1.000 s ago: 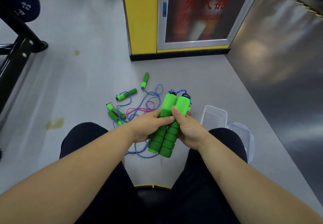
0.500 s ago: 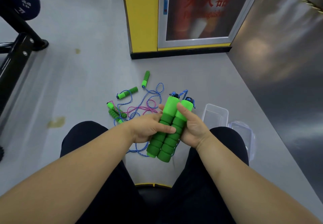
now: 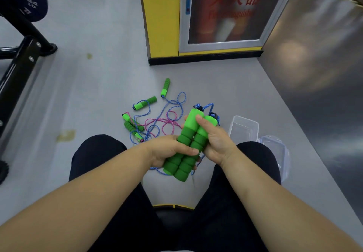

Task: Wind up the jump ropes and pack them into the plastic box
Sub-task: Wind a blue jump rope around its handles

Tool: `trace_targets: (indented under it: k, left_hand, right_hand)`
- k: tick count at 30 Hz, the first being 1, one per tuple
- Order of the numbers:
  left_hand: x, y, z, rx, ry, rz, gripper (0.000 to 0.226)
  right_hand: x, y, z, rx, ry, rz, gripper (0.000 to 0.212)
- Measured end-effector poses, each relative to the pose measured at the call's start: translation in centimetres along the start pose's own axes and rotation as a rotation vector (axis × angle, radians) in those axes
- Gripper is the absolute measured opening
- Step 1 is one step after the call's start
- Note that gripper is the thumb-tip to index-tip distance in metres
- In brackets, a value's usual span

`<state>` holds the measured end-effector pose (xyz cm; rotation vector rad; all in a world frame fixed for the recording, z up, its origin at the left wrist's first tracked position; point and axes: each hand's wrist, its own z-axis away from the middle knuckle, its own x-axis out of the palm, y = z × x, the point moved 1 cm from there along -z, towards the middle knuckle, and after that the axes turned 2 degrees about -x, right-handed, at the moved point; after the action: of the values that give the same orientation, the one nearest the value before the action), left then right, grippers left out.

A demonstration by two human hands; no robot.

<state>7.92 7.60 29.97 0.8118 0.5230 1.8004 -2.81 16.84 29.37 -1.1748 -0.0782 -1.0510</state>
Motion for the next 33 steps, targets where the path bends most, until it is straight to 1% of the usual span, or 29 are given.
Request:
trace_targets:
  k: [1, 3, 4, 5, 6, 7, 8, 9, 10, 11, 12, 13, 14, 15, 16, 17, 18, 19, 20, 21, 22, 23, 24, 25, 26, 29, 31, 33]
  left_hand:
    - [-0.6, 0.5, 0.2, -0.014, 0.008, -0.038, 0.009]
    - [-2.2, 2.1, 0.8, -0.050, 0.038, -0.143, 0.009]
    - [-3.1, 2.9, 1.1, -0.067, 0.058, -0.206, 0.008]
    - [-4.1, 3.9, 1.4, -0.083, 0.078, -0.270, 0.007]
    - [-4.8, 4.8, 1.7, -0.103, 0.092, -0.334, 0.007]
    - [-5.3, 5.7, 2.2, -0.121, 0.098, -0.403, 0.007]
    - [-5.5, 6.6, 2.5, -0.142, 0.087, -0.471, 0.007]
    - [-5.5, 7.5, 2.9, -0.156, 0.062, -0.531, 0.009]
    - [-5.4, 8.3, 3.3, -0.166, 0.029, -0.572, 0.012]
    - [-5.2, 8.9, 3.6, -0.169, -0.008, -0.590, 0.016]
    - [-5.0, 9.7, 3.9, -0.166, -0.046, -0.596, 0.022]
    - [-4.9, 10.2, 4.2, -0.154, -0.075, -0.583, 0.027]
    - [-5.0, 10.6, 4.4, -0.134, -0.100, -0.546, 0.033]
    - [-5.2, 10.9, 4.6, -0.101, -0.126, -0.489, 0.043]
    - [-5.6, 11.0, 4.9, -0.059, -0.147, -0.416, 0.056]
    - [-5.9, 11.0, 5.1, -0.022, -0.157, -0.335, 0.067]
    - [-6.1, 11.0, 5.3, 0.008, -0.151, -0.261, 0.070]
    - [-6.2, 10.9, 5.3, 0.036, -0.117, -0.201, 0.066]
    - [-6.2, 10.7, 5.2, 0.054, -0.058, -0.161, 0.054]
    - [-6.0, 10.6, 5.1, 0.061, 0.020, -0.144, 0.037]
    - [-5.9, 10.4, 4.8, 0.055, 0.104, -0.159, 0.022]
    - [-6.0, 10.2, 4.4, 0.042, 0.187, -0.197, 0.011]
    - [-5.9, 9.9, 4.0, 0.026, 0.265, -0.247, 0.005]
    - [-5.9, 9.7, 3.6, 0.014, 0.349, -0.334, 0.005]
    - [-5.8, 9.6, 3.2, 0.011, 0.441, -0.465, 0.009]
    - [-5.3, 9.7, 2.5, 0.009, 0.700, -1.053, 0.026]
    - [-4.4, 9.6, 2.2, 0.020, 0.788, -1.312, 0.025]
    - [-3.7, 9.4, 1.7, 0.034, 0.826, -1.462, 0.023]
  right_hand:
    - [-0.2, -0.6, 0.1, 0.036, 0.005, 0.162, 0.054]
    - [-1.0, -2.3, 0.6, 0.143, 0.024, 0.629, 0.065]
    - [-1.6, -3.3, 0.8, 0.170, 0.053, 0.818, 0.064]
    - [-2.1, -4.4, 0.9, 0.135, 0.104, 0.959, 0.057]
    - [-2.8, -5.3, 0.8, 0.029, 0.152, 1.032, 0.046]
    - [-3.1, -6.3, 0.6, -0.112, 0.175, 1.052, 0.036]
    - [-3.3, -6.9, 0.4, -0.225, 0.140, 1.037, 0.043]
    - [-3.0, -7.4, 0.1, -0.292, 0.040, 1.030, 0.061]
    - [-2.4, -7.5, -0.3, -0.298, -0.077, 1.060, 0.075]
    - [-2.0, -7.3, -0.8, -0.303, -0.177, 1.109, 0.080]
    - [-1.4, -7.1, -1.4, -0.302, -0.245, 1.140, 0.072]
    - [-1.1, -6.8, -1.9, -0.313, -0.273, 1.144, 0.053]
    - [-0.5, -6.4, -1.9, -0.307, -0.228, 1.123, 0.026]
    - [-0.3, -6.1, -2.1, -0.306, -0.169, 1.036, 0.003]
    - [0.0, -5.6, -1.9, -0.315, -0.063, 0.956, 0.011]
    - [-0.1, -5.0, -1.8, -0.332, 0.012, 0.891, 0.013]
    - [-0.1, -4.4, -1.5, -0.372, 0.093, 0.883, 0.011]
    - [-0.4, -3.7, -1.7, -0.430, 0.143, 0.957, 0.008]
    - [-0.4, -3.1, -1.5, -0.444, 0.150, 1.114, 0.010]
    - [-0.5, -2.4, -1.4, -0.411, 0.132, 1.311, 0.018]
    - [-0.4, -1.8, -1.2, -0.342, 0.107, 1.522, 0.025]
    - [-0.3, -1.4, -1.1, -0.307, 0.074, 1.703, 0.030]
    - [0.2, -1.1, -0.8, -0.297, 0.027, 1.859, 0.032]
    - [1.0, -1.0, -0.3, -0.307, -0.029, 1.984, 0.031]
    - [1.9, -1.3, 0.2, -0.329, -0.092, 2.091, 0.030]
    - [4.7, -2.7, 1.1, -0.397, -0.277, 2.287, 0.031]
    - [6.3, -3.9, 1.4, -0.415, -0.372, 2.369, 0.031]
    - [7.5, -5.0, 1.7, -0.435, -0.443, 2.428, 0.033]
